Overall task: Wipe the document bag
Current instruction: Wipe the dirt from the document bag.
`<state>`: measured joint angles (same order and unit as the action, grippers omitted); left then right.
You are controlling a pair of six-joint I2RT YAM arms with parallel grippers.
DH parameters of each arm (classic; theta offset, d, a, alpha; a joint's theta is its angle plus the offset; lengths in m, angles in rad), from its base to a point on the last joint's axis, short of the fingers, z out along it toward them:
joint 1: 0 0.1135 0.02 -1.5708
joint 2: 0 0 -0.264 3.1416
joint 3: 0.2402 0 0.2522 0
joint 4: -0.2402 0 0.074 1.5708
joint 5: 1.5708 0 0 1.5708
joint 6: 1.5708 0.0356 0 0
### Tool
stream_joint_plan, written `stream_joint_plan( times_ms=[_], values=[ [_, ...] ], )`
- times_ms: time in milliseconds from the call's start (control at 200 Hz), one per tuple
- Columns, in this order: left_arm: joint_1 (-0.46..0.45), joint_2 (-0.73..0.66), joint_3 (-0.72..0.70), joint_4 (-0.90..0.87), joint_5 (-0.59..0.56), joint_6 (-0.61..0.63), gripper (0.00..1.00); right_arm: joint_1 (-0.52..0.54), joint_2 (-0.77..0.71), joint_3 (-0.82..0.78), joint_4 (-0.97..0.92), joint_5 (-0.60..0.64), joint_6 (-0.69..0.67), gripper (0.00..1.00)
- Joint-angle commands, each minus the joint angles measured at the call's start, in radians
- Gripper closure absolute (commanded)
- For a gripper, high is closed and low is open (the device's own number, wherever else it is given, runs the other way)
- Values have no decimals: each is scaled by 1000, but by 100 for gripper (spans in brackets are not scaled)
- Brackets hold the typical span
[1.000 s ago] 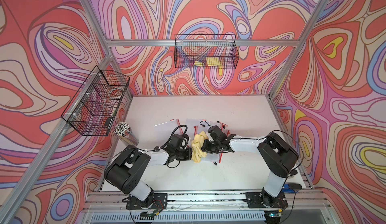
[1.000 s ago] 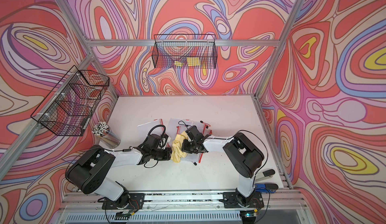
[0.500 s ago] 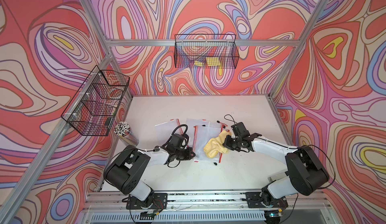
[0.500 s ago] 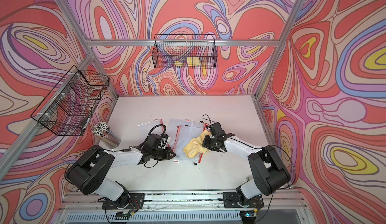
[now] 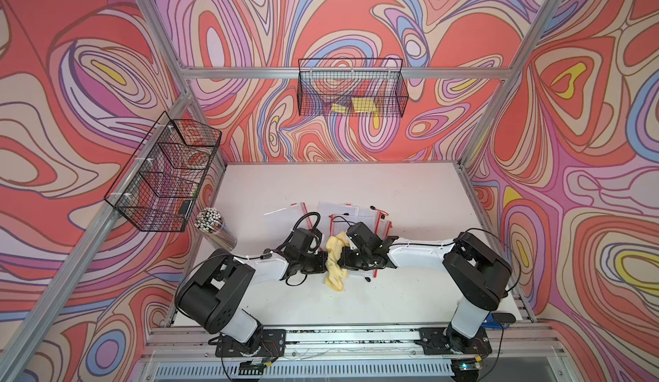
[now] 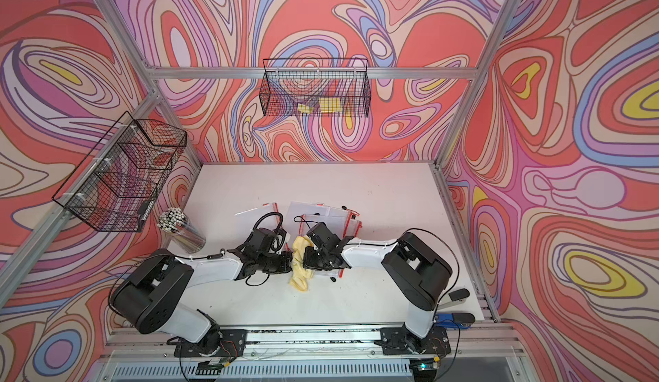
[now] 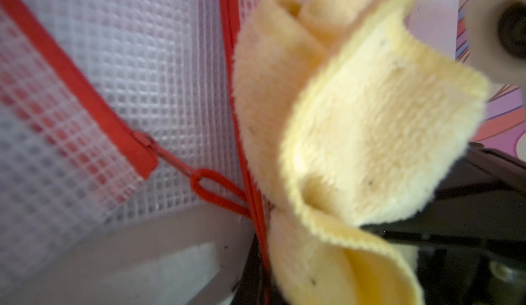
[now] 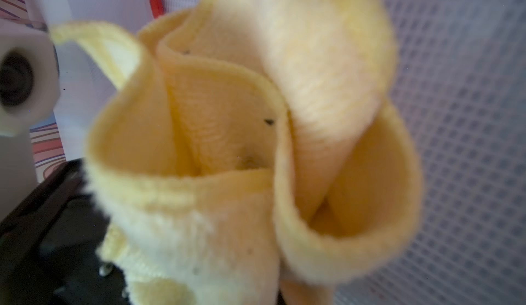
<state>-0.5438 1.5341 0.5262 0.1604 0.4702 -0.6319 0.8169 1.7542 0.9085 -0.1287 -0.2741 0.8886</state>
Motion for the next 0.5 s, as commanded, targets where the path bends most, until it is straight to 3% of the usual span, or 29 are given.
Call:
stream_joint_plan(
  times_ms=[0,245,310,381,496],
  values=[
    [4,3,-21,-161,-96,10,100,-59,-69,-107,-72,55,38,100],
    [4,6,-20,-155,-91,7,100,-290,-308,-304,-203,67,-33,100],
    [4,6,-22,-155,-89,7,100,-292,-352,-261,-255,103,-57,100],
    [4,3,-23,-151,-86,2,100,-282,-362,-194,-246,62,-60,100],
    [3,2,-24,-150,-87,1,100,-175,-292,-43,-216,67,-66,100]
  ],
)
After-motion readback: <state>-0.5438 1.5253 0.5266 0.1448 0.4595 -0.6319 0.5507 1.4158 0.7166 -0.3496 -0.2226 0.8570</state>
